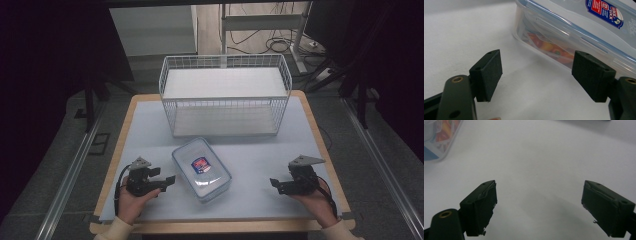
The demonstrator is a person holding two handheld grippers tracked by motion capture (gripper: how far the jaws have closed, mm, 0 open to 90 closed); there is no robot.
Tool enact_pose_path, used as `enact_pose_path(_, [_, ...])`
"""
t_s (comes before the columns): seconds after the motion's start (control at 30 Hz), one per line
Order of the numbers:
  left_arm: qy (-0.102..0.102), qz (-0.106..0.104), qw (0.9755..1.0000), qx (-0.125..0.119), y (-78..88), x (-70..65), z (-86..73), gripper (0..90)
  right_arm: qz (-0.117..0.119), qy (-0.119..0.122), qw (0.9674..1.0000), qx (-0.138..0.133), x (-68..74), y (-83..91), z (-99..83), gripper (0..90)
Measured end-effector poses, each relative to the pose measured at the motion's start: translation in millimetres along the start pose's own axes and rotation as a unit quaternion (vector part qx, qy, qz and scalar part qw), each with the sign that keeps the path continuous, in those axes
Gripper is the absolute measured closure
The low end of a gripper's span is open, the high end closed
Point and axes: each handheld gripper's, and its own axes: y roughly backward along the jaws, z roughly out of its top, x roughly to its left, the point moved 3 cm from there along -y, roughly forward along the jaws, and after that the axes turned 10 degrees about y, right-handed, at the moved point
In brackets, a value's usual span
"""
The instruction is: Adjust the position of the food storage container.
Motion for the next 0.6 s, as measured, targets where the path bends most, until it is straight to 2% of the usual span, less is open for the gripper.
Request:
enact_pose_path(0.13, [0.004,0.000,1.0000,0.000,0.6,-0.3,0.3,23.9,-0.001,-0.002,1.0000,0.000,-0.7,1.5,0.3,13.0])
enact_pose_path(0.37, [-0.017,-0.005,0.9998,-0.001,7.4,-6.5,-4.5,24.0,0.000,-0.007,0.9999,-0.010,1.0,6.2,0.9,13.0])
enact_pose_path(0.5, [-0.019,-0.009,0.9998,0.001,9.0,-7.3,-6.5,24.6,0.001,-0.008,0.9999,-0.010,0.6,5.5,0.4,13.1])
enact_pose_path(0.57, [-0.021,-0.013,0.9997,0.001,10.8,-8.3,-7.5,25.9,0.002,-0.010,0.9999,-0.010,0.2,5.0,0.0,13.2])
enact_pose_path(0.6, [-0.028,-0.020,0.9994,0.000,12.4,-9.6,-8.1,30.8,0.008,-0.015,0.9998,-0.013,0.3,5.1,0.2,13.2])
